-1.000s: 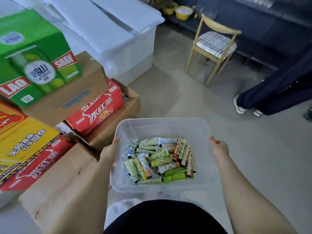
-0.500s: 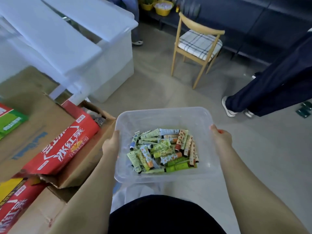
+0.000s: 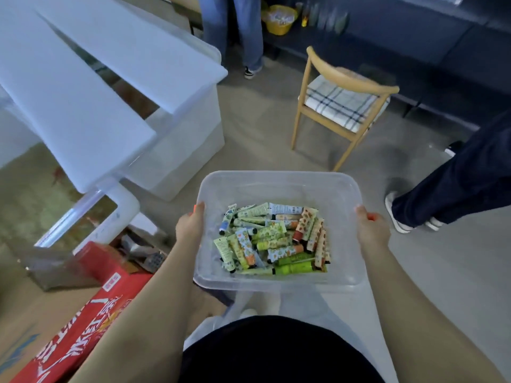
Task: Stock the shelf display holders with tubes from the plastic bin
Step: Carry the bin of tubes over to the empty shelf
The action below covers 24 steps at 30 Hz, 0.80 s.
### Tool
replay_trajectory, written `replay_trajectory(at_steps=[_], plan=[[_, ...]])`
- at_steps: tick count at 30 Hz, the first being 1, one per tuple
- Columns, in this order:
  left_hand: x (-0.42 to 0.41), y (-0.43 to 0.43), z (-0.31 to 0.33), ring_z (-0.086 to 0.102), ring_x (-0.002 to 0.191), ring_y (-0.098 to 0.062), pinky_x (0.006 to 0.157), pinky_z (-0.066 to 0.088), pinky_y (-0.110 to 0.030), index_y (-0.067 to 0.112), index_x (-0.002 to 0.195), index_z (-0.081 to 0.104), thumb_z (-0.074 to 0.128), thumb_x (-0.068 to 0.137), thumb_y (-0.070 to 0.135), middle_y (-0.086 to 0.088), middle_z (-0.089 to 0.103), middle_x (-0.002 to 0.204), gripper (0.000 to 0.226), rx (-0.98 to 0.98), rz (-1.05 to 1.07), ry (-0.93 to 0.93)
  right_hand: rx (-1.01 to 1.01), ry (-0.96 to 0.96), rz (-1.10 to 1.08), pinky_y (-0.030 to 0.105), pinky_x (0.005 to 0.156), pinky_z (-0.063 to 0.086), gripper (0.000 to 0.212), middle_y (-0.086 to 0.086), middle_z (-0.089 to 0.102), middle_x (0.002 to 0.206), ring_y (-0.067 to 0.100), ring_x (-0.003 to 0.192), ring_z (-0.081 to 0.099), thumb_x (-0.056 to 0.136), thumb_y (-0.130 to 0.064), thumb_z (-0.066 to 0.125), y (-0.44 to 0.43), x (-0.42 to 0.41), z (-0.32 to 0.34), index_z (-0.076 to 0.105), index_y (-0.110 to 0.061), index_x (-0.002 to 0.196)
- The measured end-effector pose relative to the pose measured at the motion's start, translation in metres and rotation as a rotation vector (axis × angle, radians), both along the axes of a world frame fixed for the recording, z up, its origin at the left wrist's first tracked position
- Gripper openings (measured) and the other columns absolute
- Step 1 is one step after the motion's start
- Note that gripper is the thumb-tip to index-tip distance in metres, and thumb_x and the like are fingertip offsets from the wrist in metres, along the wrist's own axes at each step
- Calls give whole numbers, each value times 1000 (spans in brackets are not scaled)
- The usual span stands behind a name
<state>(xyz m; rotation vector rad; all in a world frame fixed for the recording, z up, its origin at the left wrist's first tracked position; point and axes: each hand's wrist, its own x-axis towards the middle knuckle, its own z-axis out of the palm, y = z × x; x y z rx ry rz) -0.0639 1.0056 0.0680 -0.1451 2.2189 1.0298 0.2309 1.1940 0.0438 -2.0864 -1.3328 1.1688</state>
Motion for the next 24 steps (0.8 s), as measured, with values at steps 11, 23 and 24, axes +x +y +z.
replay_trajectory(at_steps=[11,23,24], plan=[[-88,180,7,56,81,-27,82,46,-36,16,64,52,49,88,55,-2,55,73,46,-9,96,-1,-100,31,177,37,66,45,48,14,55,75,29,73,54,90,-48,51,218,-119,23,61,-1,83],[-310,349,57,61,98,-38,85,49,-42,0,97,64,53,86,57,-22,63,103,60,88,33,178,-220,152,-2,33,83,49,30,7,61,101,23,90,60,89,-19,55,396,-339,117,58,-9,116],[-330,363,64,62,94,-39,81,50,-43,1,93,66,54,84,59,-23,64,104,59,102,21,185,-196,147,49,28,74,46,29,5,57,89,19,78,57,91,-18,52,409,-354,126,57,-6,118]])
